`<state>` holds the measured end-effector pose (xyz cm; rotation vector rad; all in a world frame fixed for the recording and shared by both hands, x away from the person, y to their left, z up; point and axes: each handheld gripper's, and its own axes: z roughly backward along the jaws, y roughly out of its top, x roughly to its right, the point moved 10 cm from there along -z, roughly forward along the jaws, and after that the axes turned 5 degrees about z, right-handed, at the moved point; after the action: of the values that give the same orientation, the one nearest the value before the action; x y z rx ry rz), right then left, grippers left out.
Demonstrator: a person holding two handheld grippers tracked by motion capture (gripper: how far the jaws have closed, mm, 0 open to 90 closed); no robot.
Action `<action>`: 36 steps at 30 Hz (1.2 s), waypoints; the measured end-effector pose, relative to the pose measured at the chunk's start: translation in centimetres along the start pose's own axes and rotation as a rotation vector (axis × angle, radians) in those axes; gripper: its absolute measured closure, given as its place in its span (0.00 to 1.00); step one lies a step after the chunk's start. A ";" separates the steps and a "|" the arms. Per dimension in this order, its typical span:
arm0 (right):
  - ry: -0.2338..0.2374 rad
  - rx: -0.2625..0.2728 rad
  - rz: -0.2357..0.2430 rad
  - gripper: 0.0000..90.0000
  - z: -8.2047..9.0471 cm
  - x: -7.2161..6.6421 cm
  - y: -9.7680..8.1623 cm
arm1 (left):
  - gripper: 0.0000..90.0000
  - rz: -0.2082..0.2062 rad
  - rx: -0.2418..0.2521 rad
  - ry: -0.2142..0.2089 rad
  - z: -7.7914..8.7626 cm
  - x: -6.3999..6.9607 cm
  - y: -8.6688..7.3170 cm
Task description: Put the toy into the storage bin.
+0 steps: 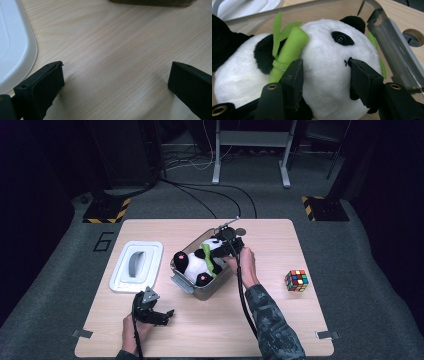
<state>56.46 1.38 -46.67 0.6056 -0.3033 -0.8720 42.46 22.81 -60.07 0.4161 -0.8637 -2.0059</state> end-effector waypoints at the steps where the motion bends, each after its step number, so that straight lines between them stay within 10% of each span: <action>1: 0.000 -0.005 -0.007 0.50 -0.1 0.0 -0.1 | 0.00 0.000 0.000 0.000 0.0 0.0 0.0; 17: 0.102 0.052 0.094 0.60 1.4 -5.0 0.6 | 0.00 -0.003 0.000 0.000 0.0 0.0 0.0; 28: 0.012 -0.017 0.142 0.74 -0.2 -4.7 -0.6 | 0.00 0.000 0.000 0.000 0.0 0.0 0.0; 36: 0.037 -0.002 0.125 0.69 0.5 -4.3 -0.3 | 0.00 0.000 -0.003 -0.003 0.0 0.0 0.0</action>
<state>53.39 4.46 -46.45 0.5941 -0.3033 -0.7402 42.43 22.81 -60.07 0.4110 -0.8629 -2.0080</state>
